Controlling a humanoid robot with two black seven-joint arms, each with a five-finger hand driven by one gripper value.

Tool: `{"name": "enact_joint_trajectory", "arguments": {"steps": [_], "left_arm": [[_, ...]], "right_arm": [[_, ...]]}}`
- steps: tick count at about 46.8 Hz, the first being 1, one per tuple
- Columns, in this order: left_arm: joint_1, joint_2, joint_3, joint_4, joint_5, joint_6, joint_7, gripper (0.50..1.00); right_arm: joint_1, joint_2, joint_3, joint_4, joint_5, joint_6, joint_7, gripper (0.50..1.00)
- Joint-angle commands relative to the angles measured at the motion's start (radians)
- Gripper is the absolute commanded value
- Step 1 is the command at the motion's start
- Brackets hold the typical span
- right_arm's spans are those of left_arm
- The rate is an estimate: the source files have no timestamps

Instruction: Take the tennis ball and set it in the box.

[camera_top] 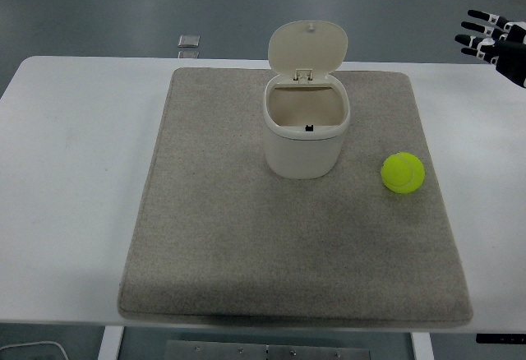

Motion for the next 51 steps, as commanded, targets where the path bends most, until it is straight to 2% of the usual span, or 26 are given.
{"name": "enact_joint_trajectory", "arguments": {"steps": [1,6,16,27,31,35,43,51], "left_arm": [[0.000,0.000,0.001,0.000,0.000,0.000,0.000,0.992],[0.000,0.000,0.001,0.000,0.000,0.000,0.000,0.992],[0.000,0.000,-0.001,0.000,0.000,0.000,0.000,0.992],[0.000,0.000,-0.001,0.000,0.000,0.000,0.000,0.992],[0.000,0.000,0.001,0.000,0.000,0.000,0.000,0.992],[0.000,0.000,0.001,0.000,0.000,0.000,0.000,0.992],[0.000,0.000,0.001,0.000,0.000,0.000,0.001,0.992],[0.000,0.000,-0.001,0.000,0.000,0.000,0.000,0.992]], "right_arm": [[0.010,-0.034,-0.001,0.000,0.004,0.034,0.000,0.911],[0.013,-0.060,-0.004,-0.002,0.005,0.103,0.000,0.913],[0.006,-0.063,-0.005,-0.004,0.005,0.215,-0.002,0.913],[0.001,-0.066,-0.030,-0.002,-0.032,0.239,-0.002,0.911],[0.006,-0.095,-0.033,-0.001,-0.058,0.270,-0.002,0.911],[0.006,-0.106,-0.032,0.001,-0.101,0.270,0.004,0.911],[0.003,-0.126,-0.033,0.015,-0.226,0.270,0.089,0.911],[-0.019,-0.177,-0.038,0.124,-0.406,0.270,0.199,0.911]]}}
